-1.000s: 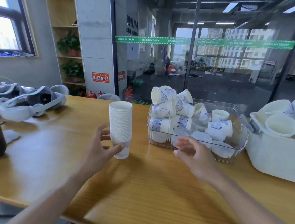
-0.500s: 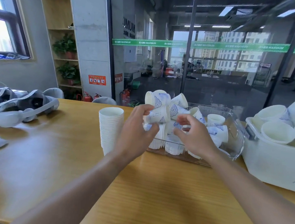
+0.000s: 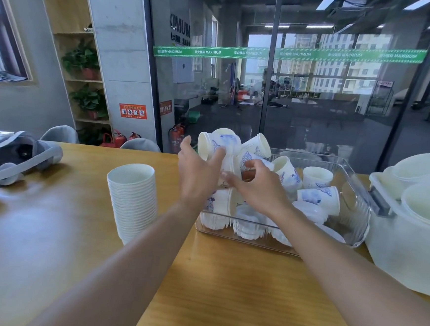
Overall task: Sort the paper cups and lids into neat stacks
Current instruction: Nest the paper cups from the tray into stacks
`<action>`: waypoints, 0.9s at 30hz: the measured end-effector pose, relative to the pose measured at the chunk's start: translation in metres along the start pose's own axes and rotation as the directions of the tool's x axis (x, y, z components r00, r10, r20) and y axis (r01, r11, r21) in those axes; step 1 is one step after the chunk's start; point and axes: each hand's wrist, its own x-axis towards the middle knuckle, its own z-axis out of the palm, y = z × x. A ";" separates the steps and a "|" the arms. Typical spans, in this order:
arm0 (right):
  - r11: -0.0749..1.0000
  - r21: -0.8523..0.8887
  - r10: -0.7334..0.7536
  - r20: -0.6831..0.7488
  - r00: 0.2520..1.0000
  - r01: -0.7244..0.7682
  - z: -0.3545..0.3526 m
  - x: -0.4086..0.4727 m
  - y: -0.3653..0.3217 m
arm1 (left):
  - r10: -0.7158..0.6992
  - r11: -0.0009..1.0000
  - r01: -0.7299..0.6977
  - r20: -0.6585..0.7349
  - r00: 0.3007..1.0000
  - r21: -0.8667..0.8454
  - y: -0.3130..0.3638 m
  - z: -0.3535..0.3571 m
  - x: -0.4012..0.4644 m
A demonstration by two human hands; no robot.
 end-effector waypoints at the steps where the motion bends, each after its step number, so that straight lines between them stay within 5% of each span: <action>1: 1.000 0.002 0.007 -0.002 1.000 -0.007 0.002 0.002 -0.001 | -0.025 0.999 0.025 0.007 1.000 -0.038 -0.001 0.003 0.004; 6: 0.993 0.112 0.044 -0.048 0.998 -0.038 0.013 0.004 -0.003 | -0.077 0.983 0.078 0.010 0.997 -0.166 -0.004 0.008 0.012; 14: 0.911 0.401 -0.010 -0.214 0.977 0.097 -0.014 -0.041 -0.005 | 0.128 0.950 -0.149 -0.092 0.988 -0.275 0.021 -0.012 -0.030; 19: 0.890 0.384 -0.100 -0.362 0.927 0.245 -0.025 -0.099 0.015 | 0.208 0.888 -0.230 -0.098 0.973 -0.398 0.019 -0.026 -0.078; 27: 0.946 0.215 -0.183 -0.261 0.948 0.242 -0.013 -0.167 0.050 | 0.203 0.879 -0.160 0.049 0.978 -0.448 -0.012 -0.020 -0.122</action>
